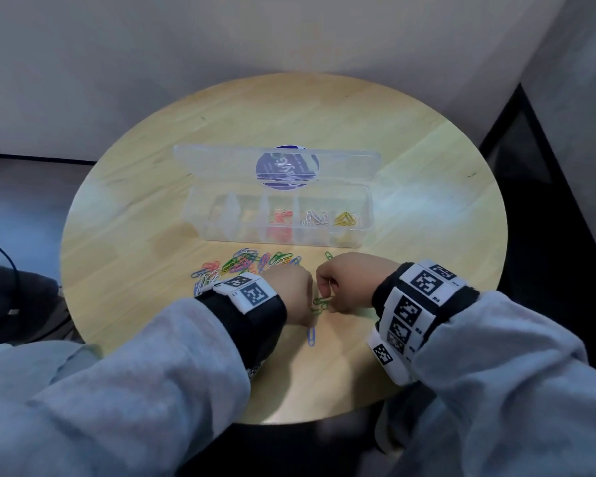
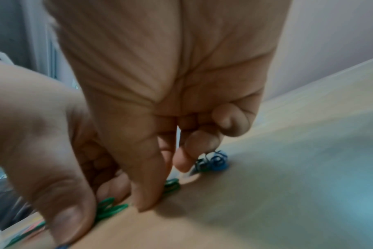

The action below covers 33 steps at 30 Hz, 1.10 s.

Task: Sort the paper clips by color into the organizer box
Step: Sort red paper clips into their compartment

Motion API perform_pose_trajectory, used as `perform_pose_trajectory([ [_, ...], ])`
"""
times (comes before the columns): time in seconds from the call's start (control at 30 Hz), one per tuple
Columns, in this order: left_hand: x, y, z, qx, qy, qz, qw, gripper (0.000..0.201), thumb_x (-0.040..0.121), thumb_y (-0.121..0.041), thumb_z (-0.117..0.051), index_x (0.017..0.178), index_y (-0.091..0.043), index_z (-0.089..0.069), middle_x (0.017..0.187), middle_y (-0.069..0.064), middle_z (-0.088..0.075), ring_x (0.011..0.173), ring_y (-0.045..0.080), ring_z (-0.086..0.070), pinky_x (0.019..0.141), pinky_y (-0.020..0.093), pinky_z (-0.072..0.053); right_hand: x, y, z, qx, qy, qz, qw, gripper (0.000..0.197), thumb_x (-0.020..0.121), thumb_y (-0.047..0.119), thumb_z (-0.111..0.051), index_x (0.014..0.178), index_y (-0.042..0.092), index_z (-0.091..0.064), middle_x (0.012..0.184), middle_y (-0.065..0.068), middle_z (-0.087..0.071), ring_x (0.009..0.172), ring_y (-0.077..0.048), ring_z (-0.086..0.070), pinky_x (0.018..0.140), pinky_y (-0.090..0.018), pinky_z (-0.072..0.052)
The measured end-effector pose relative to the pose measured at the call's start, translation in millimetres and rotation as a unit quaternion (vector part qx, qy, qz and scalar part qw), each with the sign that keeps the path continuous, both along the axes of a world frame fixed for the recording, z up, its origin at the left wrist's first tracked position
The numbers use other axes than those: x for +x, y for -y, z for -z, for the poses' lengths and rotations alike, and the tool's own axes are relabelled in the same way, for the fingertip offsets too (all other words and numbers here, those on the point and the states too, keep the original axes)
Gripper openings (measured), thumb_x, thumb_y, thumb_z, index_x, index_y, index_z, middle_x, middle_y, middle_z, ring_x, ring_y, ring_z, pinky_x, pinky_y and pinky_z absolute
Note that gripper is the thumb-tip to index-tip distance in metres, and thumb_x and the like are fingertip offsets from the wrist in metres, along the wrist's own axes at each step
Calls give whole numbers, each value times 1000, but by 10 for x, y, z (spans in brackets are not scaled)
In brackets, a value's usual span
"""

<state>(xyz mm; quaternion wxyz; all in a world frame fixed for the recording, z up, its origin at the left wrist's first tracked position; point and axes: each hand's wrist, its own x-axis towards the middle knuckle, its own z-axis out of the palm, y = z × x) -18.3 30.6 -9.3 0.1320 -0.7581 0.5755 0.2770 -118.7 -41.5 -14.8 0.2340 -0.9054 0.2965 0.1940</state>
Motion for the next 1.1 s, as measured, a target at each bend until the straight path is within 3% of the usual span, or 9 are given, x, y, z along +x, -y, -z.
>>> perform_pose_trajectory([
  [0.13,-1,35,9,-2,-6,-16,1000,31,78,-25,-71,106,-13,-70,111,6,-69,98,22,-62,72,24,-40,25,-11,-34,-5,-36,-11,999,20,81,11,-60,68,22,-51,78,3,-54,78,-18,-50,51,-18,-32],
  [0.27,7,42,20,-1,-4,-40,999,26,77,-20,-69,102,-13,-72,103,4,-71,100,21,-65,71,24,-42,7,-19,-49,-6,-49,3,999,13,78,7,-58,73,19,-57,81,0,-59,72,-18,-52,48,-19,-35],
  [0.37,29,17,-5,-6,-13,-50,999,19,78,-18,-64,95,-12,-72,89,2,-66,86,20,-62,73,25,-43,-10,-14,-65,1,-50,8,999,14,75,6,-58,72,19,-58,74,1,-58,66,-16,-51,47,-19,-35],
  [0.53,216,-21,-122,-53,-76,-119,989,11,75,-14,-60,67,-21,-58,63,-7,-60,57,12,-56,57,20,-43,-90,62,-119,33,-17,46,998,13,74,6,-57,74,19,-58,75,3,-59,70,-16,-53,58,-25,-42],
  [0.6,336,-12,-156,-63,-173,-169,968,16,74,-7,-60,67,-21,-57,61,-2,-61,51,11,-55,60,20,-46,-135,120,-162,83,29,95,992,16,74,6,-60,76,21,-56,71,6,-59,67,-14,-53,63,-26,-44],
  [0.73,496,-8,-274,-99,-335,-257,901,22,84,7,-52,77,-14,-57,64,5,-57,42,4,-57,44,14,-45,-228,208,-247,200,83,149,965,22,81,4,-58,92,22,-63,65,3,-58,61,-14,-55,71,-24,-48],
  [0.93,571,2,-355,-127,-440,-353,816,29,87,11,-40,74,-9,-57,66,9,-53,40,7,-56,44,14,-48,-346,306,-305,305,148,270,901,24,86,-4,-41,75,7,-59,67,-6,-50,56,-15,-51,51,-22,-48],
  [1.0,575,-9,-348,-126,-455,-365,802,26,89,7,-43,73,-8,-56,64,8,-52,43,9,-54,44,14,-47,-355,324,-301,337,159,297,879,26,87,-4,-34,71,6,-52,68,-8,-48,56,-19,-49,47,-22,-45],
  [1.1,571,-22,-315,-118,-438,-355,817,22,92,-4,-48,72,-10,-56,63,4,-49,48,10,-47,45,15,-41,-356,336,-305,393,172,322,844,30,89,-4,-26,69,5,-47,68,-11,-47,57,-22,-48,42,-20,-42],
])
